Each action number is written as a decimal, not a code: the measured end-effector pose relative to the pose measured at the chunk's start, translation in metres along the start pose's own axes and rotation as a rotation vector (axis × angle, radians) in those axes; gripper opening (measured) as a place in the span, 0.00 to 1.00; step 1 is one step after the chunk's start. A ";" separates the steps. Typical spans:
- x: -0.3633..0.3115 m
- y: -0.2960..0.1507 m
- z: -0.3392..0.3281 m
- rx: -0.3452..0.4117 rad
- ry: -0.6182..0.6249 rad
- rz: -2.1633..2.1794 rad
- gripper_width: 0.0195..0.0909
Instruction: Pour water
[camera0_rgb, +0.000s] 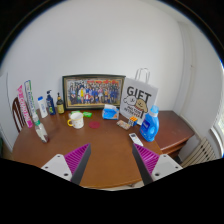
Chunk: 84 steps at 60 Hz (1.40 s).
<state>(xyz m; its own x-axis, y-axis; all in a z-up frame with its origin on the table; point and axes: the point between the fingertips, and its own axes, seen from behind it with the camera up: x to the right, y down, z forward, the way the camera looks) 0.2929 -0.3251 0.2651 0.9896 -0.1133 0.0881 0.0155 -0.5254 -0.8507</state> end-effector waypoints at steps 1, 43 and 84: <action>-0.002 0.001 0.000 -0.002 -0.002 -0.002 0.92; -0.316 0.059 0.059 0.054 -0.260 -0.084 0.93; -0.475 0.043 0.247 0.189 -0.360 -0.067 0.66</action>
<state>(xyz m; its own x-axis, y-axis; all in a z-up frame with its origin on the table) -0.1417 -0.0858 0.0584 0.9716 0.2361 -0.0120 0.0746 -0.3540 -0.9323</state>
